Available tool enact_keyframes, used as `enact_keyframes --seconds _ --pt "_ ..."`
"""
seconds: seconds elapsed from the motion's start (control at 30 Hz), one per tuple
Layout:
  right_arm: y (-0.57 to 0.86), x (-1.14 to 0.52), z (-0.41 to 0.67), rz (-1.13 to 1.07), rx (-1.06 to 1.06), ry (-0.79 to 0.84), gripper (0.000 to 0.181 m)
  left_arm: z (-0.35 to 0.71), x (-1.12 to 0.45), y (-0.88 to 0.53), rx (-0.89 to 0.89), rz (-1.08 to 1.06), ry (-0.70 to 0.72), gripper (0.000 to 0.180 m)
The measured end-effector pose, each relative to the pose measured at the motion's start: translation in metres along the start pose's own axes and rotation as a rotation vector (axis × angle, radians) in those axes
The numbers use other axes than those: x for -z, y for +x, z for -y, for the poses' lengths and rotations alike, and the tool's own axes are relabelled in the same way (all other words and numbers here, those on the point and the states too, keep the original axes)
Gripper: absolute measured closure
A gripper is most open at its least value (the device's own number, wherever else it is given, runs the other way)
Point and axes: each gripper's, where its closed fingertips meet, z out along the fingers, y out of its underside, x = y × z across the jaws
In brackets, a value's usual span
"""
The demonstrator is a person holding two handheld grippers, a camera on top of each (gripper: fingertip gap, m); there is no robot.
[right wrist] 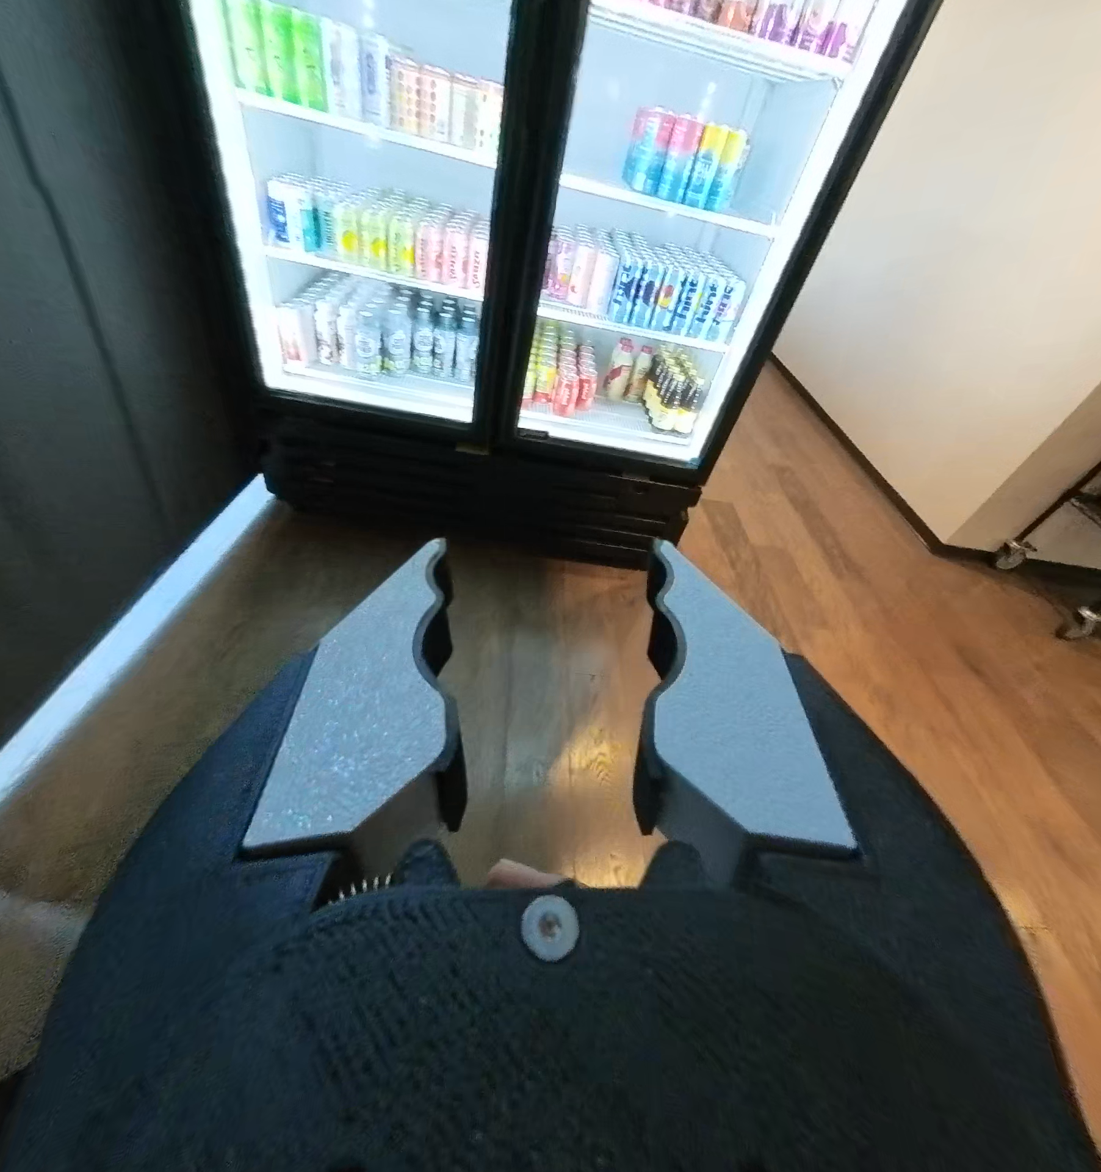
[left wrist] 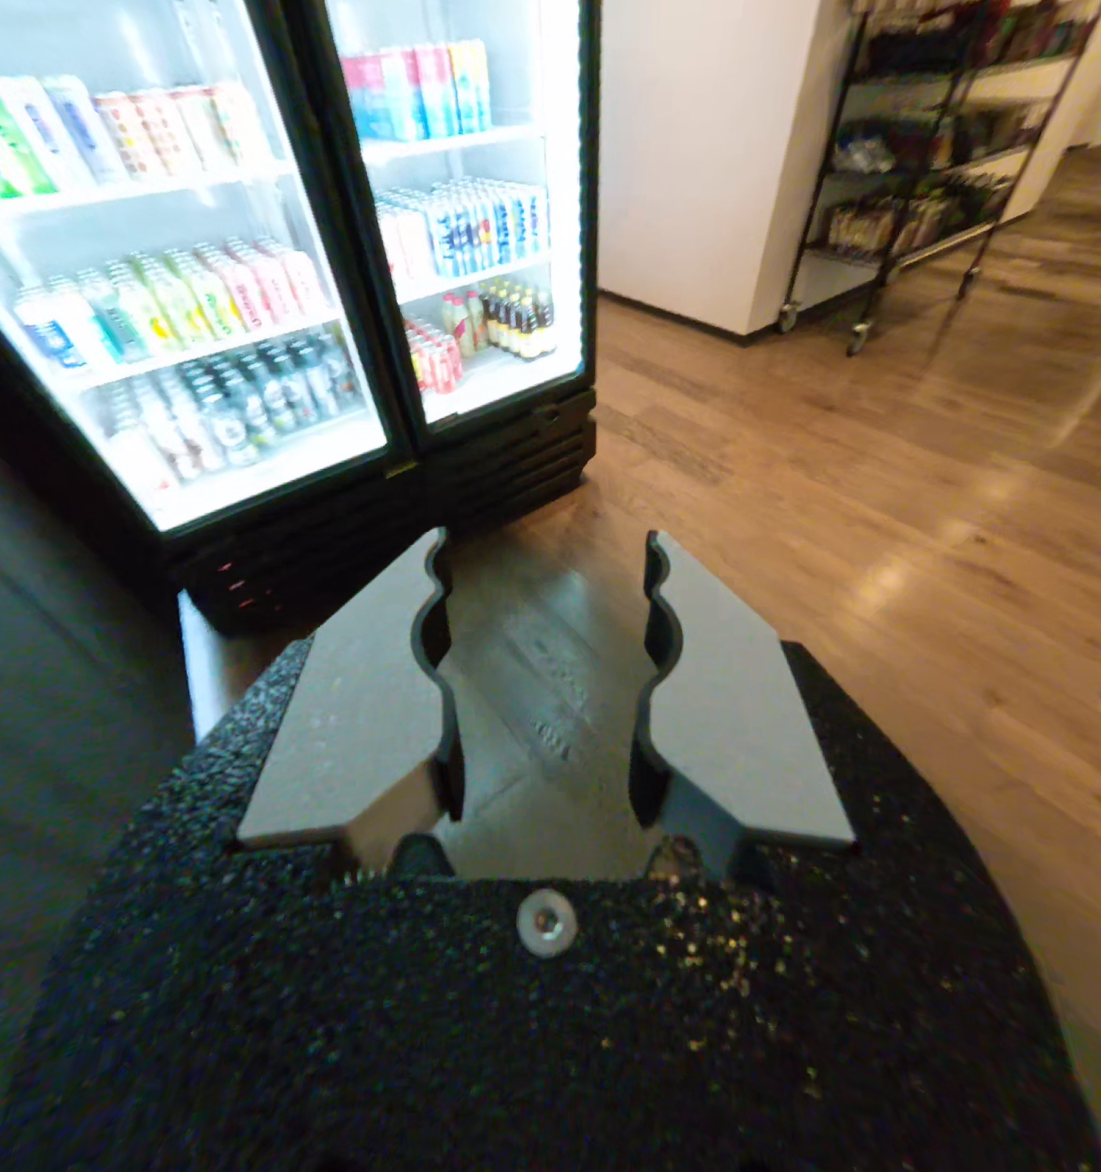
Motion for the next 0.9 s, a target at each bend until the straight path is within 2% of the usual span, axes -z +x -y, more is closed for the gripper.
enact_keyframes --seconds 0.03,0.17,0.33,0.5,0.63,0.8,0.9 --pt "0.010 -0.022 0.001 -0.019 -0.004 -0.011 0.119 0.009 -0.034 -0.008 0.002 -0.033 0.011 0.123" --pt "0.047 -0.101 0.005 -0.067 -0.075 -0.072 0.108 0.060 -0.172 -0.041 0.006 -0.175 0.007 0.118" --pt "0.083 -0.188 0.001 -0.141 -0.140 -0.107 0.108 0.131 -0.329 -0.084 -0.019 -0.284 0.053 0.122" --pt "0.108 -0.288 -0.014 -0.151 -0.177 -0.127 0.109 0.181 -0.485 -0.154 -0.072 -0.247 0.064 0.128" --pt "0.126 -0.403 -0.017 -0.073 -0.186 -0.110 0.109 0.224 -0.602 -0.207 -0.060 -0.215 0.090 0.128" --pt "0.142 -0.557 0.018 0.062 -0.215 -0.043 0.109 0.280 -0.727 -0.261 -0.055 -0.200 0.095 0.122" --pt "0.153 -0.629 0.059 0.084 -0.155 -0.017 0.108 0.309 -0.802 -0.297 -0.079 -0.159 0.067 0.122"
